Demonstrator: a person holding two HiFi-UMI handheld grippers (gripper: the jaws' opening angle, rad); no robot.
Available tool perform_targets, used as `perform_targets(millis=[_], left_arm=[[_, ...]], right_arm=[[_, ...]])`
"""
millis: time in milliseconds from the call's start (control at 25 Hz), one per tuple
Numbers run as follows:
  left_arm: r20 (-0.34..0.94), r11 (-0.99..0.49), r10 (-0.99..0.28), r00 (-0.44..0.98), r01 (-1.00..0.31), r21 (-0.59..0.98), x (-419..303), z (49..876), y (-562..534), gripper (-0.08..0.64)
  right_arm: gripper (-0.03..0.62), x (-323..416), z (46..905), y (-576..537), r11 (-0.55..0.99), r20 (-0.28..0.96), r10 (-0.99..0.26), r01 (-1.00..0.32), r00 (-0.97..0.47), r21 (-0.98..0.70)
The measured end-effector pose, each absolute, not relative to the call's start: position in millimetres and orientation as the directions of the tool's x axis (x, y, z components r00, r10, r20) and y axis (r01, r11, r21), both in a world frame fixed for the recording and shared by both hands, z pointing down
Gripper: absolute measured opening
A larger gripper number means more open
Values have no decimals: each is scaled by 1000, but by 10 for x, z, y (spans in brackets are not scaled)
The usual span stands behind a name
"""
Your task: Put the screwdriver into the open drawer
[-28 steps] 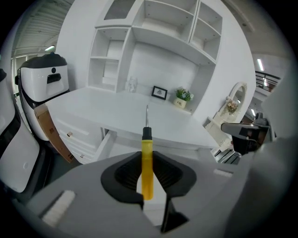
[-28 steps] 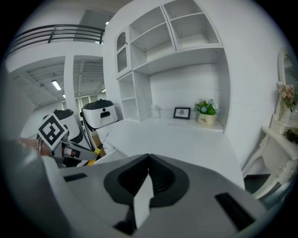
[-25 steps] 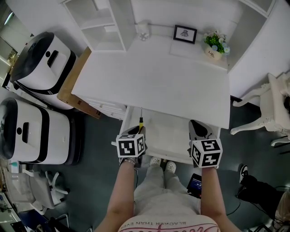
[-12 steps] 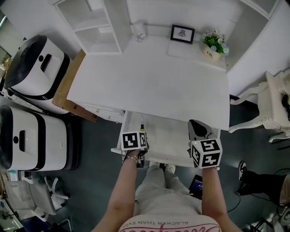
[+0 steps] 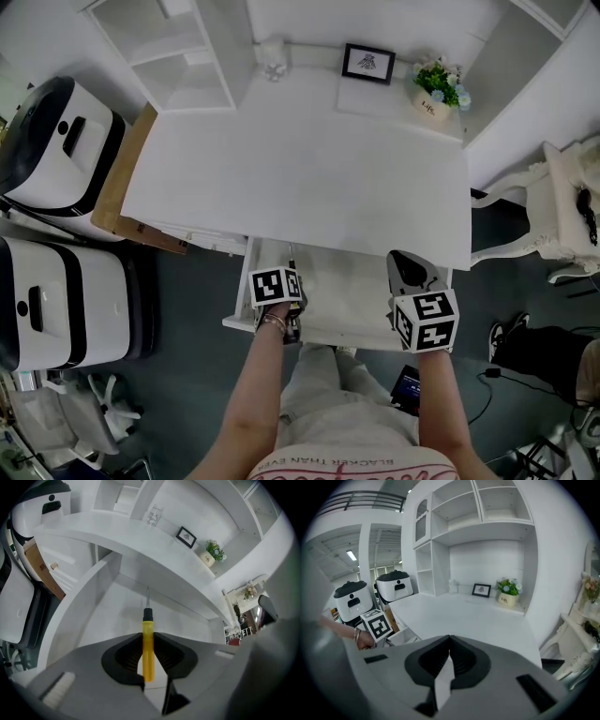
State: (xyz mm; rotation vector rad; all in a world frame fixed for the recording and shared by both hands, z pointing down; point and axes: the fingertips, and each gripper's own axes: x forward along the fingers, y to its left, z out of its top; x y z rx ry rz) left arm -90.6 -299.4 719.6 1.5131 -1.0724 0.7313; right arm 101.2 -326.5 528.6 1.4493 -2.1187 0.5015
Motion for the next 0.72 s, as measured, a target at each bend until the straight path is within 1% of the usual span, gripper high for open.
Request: perform_targets(millis=[440, 720], left_arm=[[911, 45, -120, 395, -914, 403, -847, 7612, -2936, 81], [925, 69, -74, 372, -924, 377, -798, 7738, -2889, 81]], right_arm=[[8, 1106, 5355, -3302, 336, 635, -731, -942, -251, 15], [8, 1214, 5354, -3291, 314, 643, -732, -949, -222, 30]])
